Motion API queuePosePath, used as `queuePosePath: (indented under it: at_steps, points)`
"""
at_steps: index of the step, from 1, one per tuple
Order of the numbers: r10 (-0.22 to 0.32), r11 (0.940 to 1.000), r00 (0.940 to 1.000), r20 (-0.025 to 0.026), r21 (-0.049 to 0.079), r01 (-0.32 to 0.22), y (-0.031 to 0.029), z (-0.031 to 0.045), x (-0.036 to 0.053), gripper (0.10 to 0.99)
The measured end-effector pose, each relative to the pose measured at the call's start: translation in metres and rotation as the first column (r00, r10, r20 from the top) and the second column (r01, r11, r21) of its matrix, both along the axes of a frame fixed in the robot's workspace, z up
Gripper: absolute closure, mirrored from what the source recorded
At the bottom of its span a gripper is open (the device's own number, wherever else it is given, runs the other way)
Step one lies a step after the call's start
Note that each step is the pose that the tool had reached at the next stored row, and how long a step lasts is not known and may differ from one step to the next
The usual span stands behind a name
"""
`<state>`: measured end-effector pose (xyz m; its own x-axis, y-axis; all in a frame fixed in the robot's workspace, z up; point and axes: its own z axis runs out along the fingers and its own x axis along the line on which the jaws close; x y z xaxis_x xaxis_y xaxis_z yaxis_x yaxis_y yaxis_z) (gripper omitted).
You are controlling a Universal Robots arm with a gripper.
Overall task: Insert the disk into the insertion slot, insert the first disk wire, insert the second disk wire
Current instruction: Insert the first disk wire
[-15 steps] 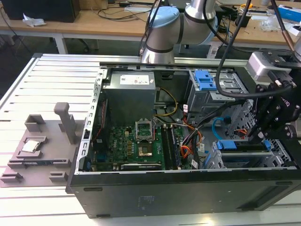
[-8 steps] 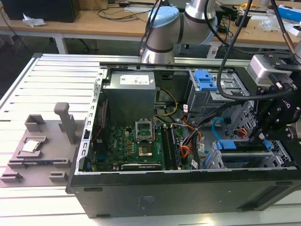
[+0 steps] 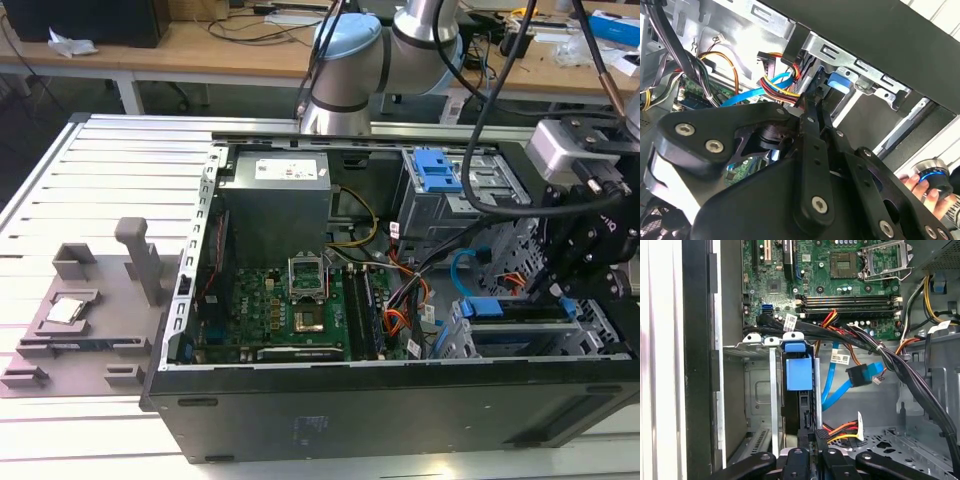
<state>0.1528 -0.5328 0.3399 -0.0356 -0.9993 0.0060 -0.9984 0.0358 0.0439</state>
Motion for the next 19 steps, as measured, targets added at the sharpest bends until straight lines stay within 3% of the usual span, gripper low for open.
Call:
queuePosePath:
  at_steps: [8, 9, 10, 11, 13, 15, 17, 19]
  points:
    - [0.0, 1.0, 1.0, -0.0001, 0.0, 0.0, -0.0007, -0.0012, 0.0, 0.91]
    - [0.0, 1.0, 1.0, -0.0001, 0.0, 0.0, -0.0008, -0.0012, 0.0, 0.847]
    - [0.0, 1.0, 1.0, -0.0001, 0.0, 0.0, -0.0008, -0.0011, 0.0, 0.847]
    - [0.0, 1.0, 1.0, 0.0001, 0.0, 0.0, -0.0009, 0.0022, 0.0, 0.847]
    - [0.0, 1.0, 1.0, 0.0014, 0.0, 0.0, -0.0007, 0.0165, 0.0, 0.847]
    - [0.0, 1.0, 1.0, 0.0021, 0.0, 0.0, -0.0001, 0.0228, 0.0, 0.863]
    - [0.0, 1.0, 1.0, 0.0031, -0.001, 0.0, 0.0003, 0.0308, 0.0, 0.98]
    - [0.0, 1.0, 1.0, 0.0044, -0.001, 0.0, 0.0004, 0.0377, -0.0001, 0.98]
